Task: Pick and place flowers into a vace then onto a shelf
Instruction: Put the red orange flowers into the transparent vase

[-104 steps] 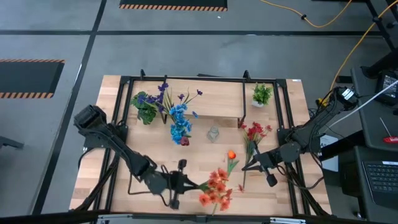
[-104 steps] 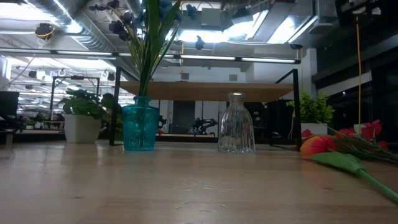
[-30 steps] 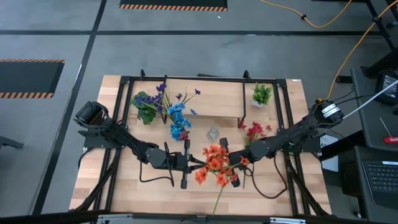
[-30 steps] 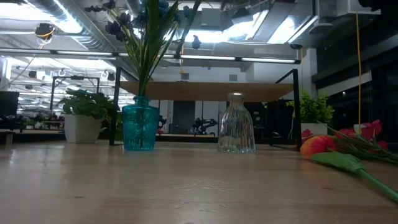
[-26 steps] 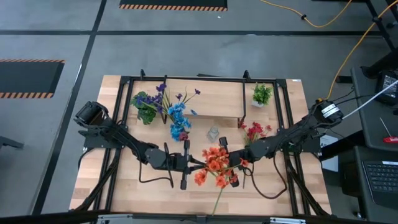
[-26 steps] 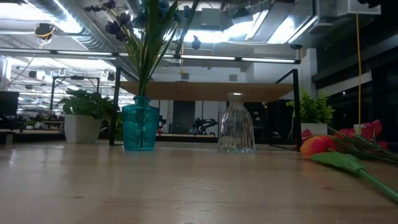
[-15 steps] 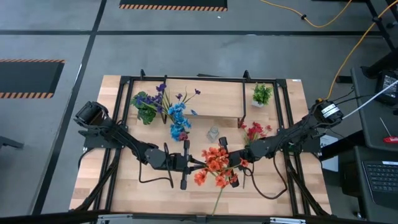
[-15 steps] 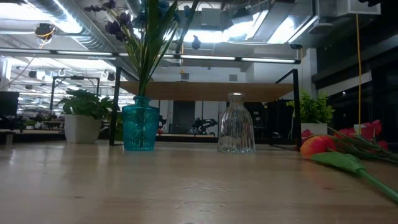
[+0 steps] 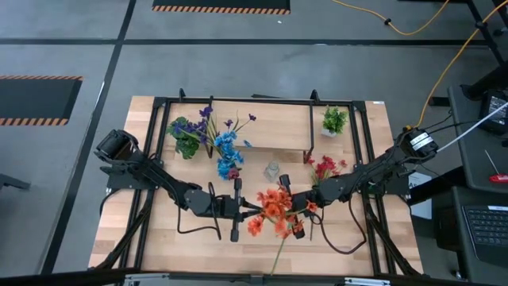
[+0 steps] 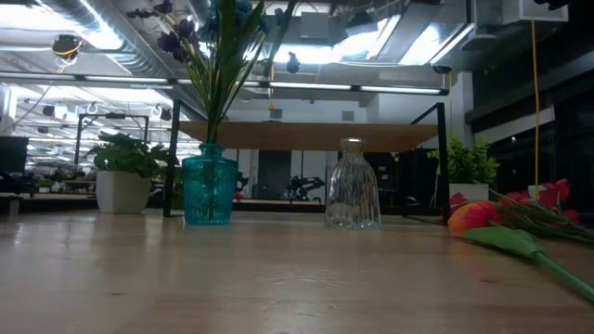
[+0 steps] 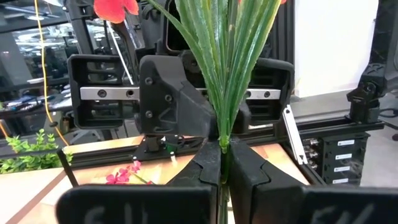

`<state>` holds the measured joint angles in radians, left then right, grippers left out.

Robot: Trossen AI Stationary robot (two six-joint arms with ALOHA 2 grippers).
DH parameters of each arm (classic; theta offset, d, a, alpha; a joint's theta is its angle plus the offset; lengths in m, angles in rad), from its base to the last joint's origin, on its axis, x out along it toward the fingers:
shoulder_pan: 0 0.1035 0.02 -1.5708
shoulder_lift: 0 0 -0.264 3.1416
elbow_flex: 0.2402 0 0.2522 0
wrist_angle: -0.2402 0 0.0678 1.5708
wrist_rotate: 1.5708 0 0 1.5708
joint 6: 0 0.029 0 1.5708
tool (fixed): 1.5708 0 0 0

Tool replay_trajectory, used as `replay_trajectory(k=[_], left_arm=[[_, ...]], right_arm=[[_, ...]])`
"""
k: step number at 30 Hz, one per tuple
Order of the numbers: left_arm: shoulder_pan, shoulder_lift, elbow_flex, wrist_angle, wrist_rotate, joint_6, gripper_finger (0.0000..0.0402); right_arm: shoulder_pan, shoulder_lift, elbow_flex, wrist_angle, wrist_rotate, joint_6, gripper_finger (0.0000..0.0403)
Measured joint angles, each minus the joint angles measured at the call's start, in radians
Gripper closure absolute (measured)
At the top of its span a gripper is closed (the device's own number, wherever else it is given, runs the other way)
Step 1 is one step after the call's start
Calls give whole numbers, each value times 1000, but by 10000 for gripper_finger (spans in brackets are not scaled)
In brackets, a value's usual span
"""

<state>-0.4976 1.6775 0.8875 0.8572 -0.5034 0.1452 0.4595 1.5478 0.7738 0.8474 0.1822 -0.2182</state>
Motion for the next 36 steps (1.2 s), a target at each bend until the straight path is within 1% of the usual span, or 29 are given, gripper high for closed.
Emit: replay_trajectory(k=[4,5,8,11,17,22,25,29,32,36], left_arm=[[0,0,0,0,0,0,396],[0,0,0,0,0,-1,396],[-1,0,0,-3,0,0,392],[-7,0,0,-7,-4,0,379],[-34,0,0,-15,-9,0,324],[-68,0,0,-15,-81,0,277],[-92,0,0,-15,-87,0,258],[-126,0,0,-15,-82,0,250],[-152,0,0,-15,-82,-2,251],[-192,0,3,-15,-87,-3,257]], right_arm=[[0,0,0,0,0,0,385],[0,0,0,1,0,0,390],[0,0,0,0,0,3,389],[0,0,0,-1,-1,2,392],[2,0,0,-1,-5,3,397],[12,0,0,-6,-1,3,399],[23,-4,0,-13,-2,3,399],[36,-10,0,-25,-2,3,399],[39,-16,0,-29,-2,4,399],[41,-43,0,-82,4,30,399]])
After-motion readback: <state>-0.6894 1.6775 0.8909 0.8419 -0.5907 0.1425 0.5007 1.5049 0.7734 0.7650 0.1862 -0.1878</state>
